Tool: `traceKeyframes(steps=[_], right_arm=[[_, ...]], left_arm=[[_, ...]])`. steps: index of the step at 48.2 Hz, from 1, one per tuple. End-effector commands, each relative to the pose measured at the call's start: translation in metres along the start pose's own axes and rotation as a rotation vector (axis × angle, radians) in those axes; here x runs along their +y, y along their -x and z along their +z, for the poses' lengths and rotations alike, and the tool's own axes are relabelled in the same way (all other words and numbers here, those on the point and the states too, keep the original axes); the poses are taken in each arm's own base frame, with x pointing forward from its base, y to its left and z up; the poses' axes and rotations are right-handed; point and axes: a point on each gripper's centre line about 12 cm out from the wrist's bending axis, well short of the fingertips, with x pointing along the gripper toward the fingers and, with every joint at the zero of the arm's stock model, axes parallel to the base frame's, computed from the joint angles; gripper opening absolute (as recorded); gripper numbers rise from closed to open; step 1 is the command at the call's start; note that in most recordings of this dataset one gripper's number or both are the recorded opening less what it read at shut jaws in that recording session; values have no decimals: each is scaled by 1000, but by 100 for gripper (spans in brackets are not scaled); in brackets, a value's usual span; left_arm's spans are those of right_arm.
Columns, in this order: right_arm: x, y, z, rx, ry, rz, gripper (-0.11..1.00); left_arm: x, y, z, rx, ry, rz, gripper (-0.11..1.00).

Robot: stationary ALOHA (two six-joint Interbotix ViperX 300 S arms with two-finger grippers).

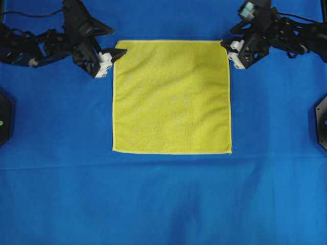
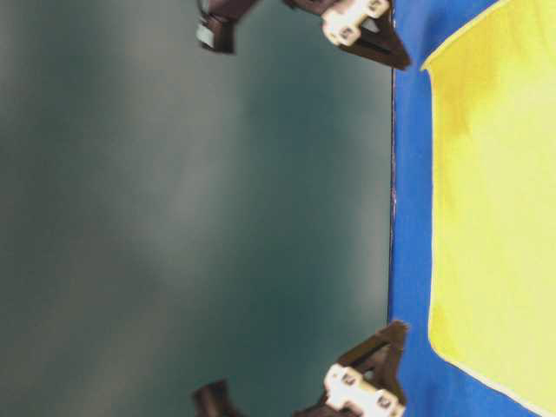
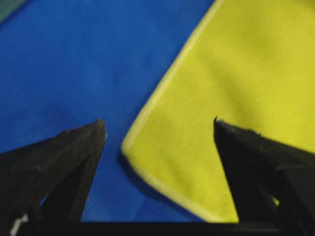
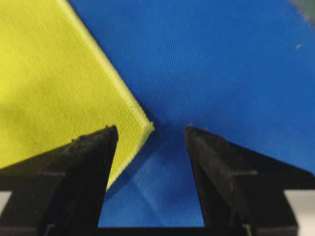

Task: Fold the yellow towel.
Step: 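Move both grippers to the towel's far corners and grasp them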

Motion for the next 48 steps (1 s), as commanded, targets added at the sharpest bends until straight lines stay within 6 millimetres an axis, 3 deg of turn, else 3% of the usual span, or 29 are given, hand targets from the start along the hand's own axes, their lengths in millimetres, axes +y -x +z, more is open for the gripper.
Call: traceKeyframes(steps=[1,11,15,19,26,29,40,48], right_arm=[[-1,-7,8,-28,2,0,60],[-3,-20,1,-3,-4,-4,59],[-2,-19,2,-8,0,-3,58],[-2,-19,2,-6,5,-3,48],[-1,-19,2,-3,21,1,8],[-1,-19,1,-1,20,2,1],[0,-19,2,-8,15,3,1],[1,-13,8,-27,9,4,1]], left_arm=[[4,-9,6,-17,6,11,83],[13,-19,-7,25,19,32,81],[13,-20,-9,37,19,32,75],[13,-20,-10,49,17,32,57],[7,-20,-11,55,-11,19,13],[6,-20,-12,59,-13,15,1],[5,-19,-12,70,-15,12,1],[4,-9,5,35,-18,10,1]])
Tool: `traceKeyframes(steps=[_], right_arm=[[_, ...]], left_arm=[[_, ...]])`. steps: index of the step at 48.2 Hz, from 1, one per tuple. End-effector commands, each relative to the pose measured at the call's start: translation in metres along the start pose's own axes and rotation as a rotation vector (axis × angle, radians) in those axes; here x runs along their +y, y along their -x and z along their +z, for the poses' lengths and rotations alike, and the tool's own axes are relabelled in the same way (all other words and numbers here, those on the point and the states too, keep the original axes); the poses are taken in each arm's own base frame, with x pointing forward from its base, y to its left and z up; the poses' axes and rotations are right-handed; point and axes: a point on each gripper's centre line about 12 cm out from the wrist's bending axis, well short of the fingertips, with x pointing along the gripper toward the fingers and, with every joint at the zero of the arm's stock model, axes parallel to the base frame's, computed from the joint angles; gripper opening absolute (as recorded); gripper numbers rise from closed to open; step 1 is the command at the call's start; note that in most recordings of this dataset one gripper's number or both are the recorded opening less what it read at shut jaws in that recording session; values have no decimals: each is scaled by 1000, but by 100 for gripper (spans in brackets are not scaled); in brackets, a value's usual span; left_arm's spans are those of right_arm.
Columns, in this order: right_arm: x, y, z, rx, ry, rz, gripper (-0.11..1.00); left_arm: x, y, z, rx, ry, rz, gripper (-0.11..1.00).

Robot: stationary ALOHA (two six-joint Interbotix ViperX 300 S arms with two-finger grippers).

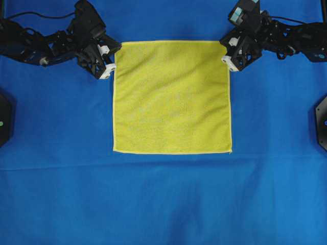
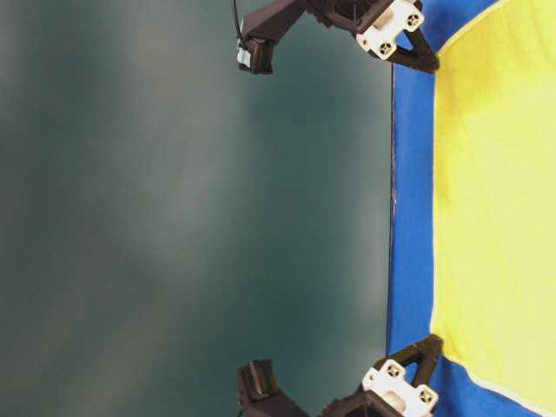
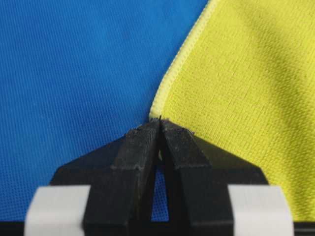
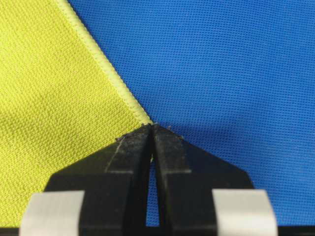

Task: Fold the yellow towel.
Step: 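Move both grippers to the towel's far corners and grasp them, then lift the far edge and fold it toward the near edge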

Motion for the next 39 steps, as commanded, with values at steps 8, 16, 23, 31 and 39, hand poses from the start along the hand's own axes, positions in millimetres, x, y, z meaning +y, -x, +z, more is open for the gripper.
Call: traceKeyframes(steps=[8,16,23,31,39], right_arm=[[2,27,28,-117,-3,4,1],[4,37,31,-141,-1,10,1],[8,37,31,-141,9,20,1],[17,40,29,-129,24,39,1],[43,57,20,-102,69,99,1]], left_arm=[[-2,29,41,-103,-8,-7,1],[-4,39,45,-100,-28,-12,1],[-8,39,45,-92,-34,-21,1],[-22,44,44,-90,-60,-56,1],[-52,59,36,-86,-114,-134,1]])
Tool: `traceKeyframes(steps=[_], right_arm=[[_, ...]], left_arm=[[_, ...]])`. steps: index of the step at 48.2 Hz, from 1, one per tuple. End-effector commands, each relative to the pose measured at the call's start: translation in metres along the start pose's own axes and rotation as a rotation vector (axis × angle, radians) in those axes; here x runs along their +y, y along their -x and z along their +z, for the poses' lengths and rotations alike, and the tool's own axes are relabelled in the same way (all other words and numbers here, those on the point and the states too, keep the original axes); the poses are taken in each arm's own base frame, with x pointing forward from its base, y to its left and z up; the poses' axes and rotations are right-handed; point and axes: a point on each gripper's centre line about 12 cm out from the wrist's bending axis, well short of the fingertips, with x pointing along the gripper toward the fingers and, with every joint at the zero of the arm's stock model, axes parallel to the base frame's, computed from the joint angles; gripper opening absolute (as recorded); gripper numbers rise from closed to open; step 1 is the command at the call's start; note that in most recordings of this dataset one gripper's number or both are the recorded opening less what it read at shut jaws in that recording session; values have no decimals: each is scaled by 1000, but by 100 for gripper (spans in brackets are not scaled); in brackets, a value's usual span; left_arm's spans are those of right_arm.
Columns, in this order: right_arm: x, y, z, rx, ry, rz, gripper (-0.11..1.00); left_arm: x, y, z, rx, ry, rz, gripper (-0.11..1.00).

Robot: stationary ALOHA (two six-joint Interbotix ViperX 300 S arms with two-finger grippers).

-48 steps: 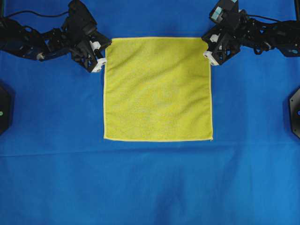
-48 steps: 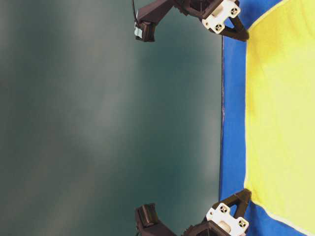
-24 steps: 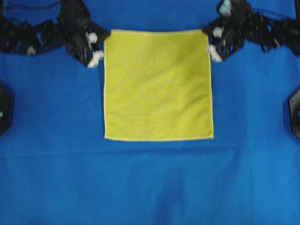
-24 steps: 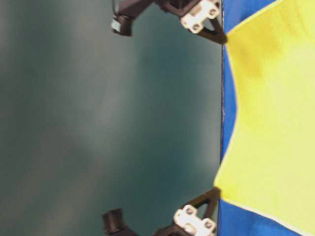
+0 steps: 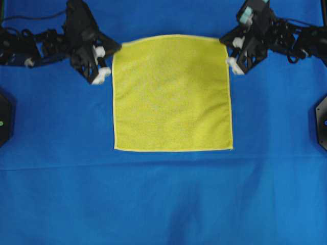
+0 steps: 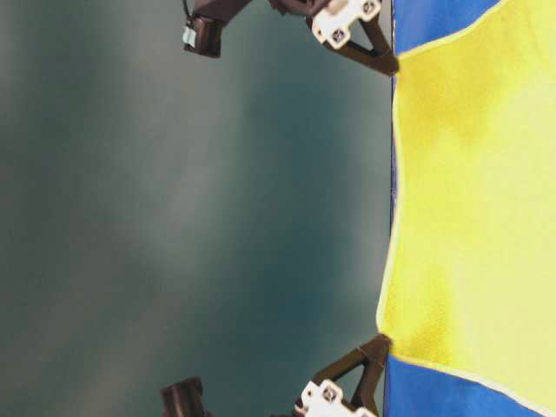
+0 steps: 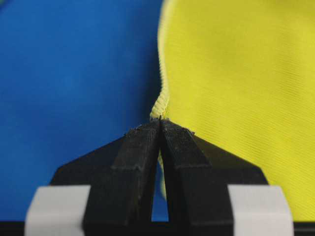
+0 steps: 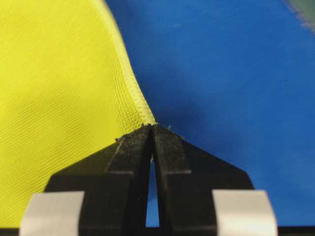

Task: Fold the yellow towel.
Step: 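Lift the far edge and fold it toward the near edge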

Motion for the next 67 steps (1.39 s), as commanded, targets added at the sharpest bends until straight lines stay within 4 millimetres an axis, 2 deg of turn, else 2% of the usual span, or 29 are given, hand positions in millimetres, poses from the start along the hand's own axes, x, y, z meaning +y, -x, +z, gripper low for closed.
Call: traceKeyframes(steps=[1,12,26,31,36,64,67], right_arm=[[17,14,5,-21,29,40,1],[71,47,-12,-4,137,190,1],[117,70,-43,81,156,326,1],[129,74,-50,102,154,360,1],[134,76,-52,110,145,375,1],[140,71,-51,126,127,376,2],[140,71,-50,122,126,378,14]], left_arm=[[-19,10,7,-34,-34,-49,1],[-81,29,-14,-10,-148,-222,1],[-150,48,-29,0,-264,-417,1],[-164,52,-33,9,-293,-455,1],[-171,53,-37,31,-309,-472,1],[-172,51,-36,57,-297,-465,1],[-172,51,-34,56,-295,-464,4]])
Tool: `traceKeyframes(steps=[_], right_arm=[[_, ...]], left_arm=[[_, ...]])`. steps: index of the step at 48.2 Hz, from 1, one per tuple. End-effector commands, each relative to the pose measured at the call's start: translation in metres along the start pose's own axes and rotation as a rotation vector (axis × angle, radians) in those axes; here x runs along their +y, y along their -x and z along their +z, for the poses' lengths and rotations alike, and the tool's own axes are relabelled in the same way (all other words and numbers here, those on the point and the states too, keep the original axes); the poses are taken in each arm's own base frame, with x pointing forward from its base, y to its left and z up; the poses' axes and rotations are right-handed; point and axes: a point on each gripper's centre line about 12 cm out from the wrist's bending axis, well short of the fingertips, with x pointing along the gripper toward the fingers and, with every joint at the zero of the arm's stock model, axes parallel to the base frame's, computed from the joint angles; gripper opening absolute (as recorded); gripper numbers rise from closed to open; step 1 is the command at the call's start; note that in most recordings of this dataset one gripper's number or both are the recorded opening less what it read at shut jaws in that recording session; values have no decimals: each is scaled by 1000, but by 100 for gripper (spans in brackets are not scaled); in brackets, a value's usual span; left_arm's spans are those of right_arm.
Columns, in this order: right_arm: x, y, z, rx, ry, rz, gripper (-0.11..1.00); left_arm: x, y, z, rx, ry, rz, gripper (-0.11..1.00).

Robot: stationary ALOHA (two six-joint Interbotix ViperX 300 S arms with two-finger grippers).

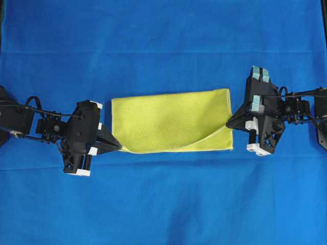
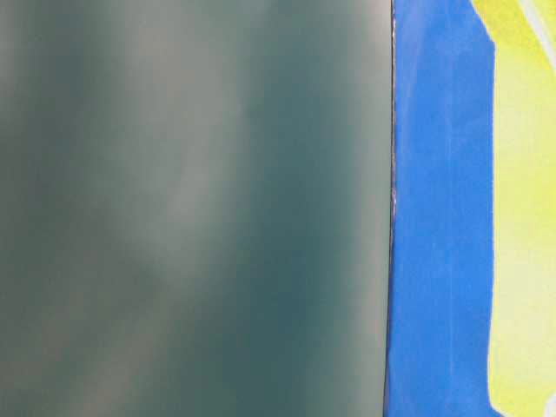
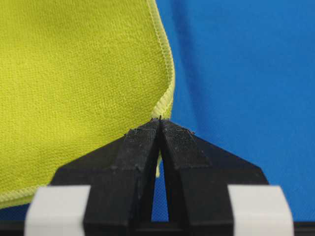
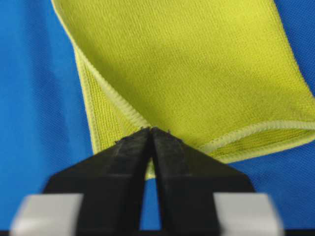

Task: Fold the yellow towel.
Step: 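Lift the far edge and fold it toward the near edge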

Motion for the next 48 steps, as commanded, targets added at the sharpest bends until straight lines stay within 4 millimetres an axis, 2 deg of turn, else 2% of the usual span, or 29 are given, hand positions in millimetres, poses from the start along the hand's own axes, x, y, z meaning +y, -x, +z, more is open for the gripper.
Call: traceKeyframes(steps=[1,6,9,11,13,15,23,35,48], right_arm=[[4,1,10,-30,-2,11,20],[4,2,10,-29,-2,11,53],[5,2,13,-36,2,13,66],[5,4,15,-44,5,15,68],[6,5,18,-51,8,17,66],[6,7,21,-65,19,18,65],[1,15,33,-102,36,2,65],[-46,12,39,-79,-40,-128,65],[-80,-8,31,-13,-74,-212,65]], left_arm=[[0,0,12,-34,5,1,8],[2,1,15,-42,29,3,37],[3,3,15,-39,38,7,56],[6,5,14,-33,47,15,68],[9,7,14,-28,52,23,79],[13,8,13,-19,61,31,85],[32,14,21,-31,91,81,82],[80,15,24,-44,176,196,82],[104,10,8,2,227,253,81]])
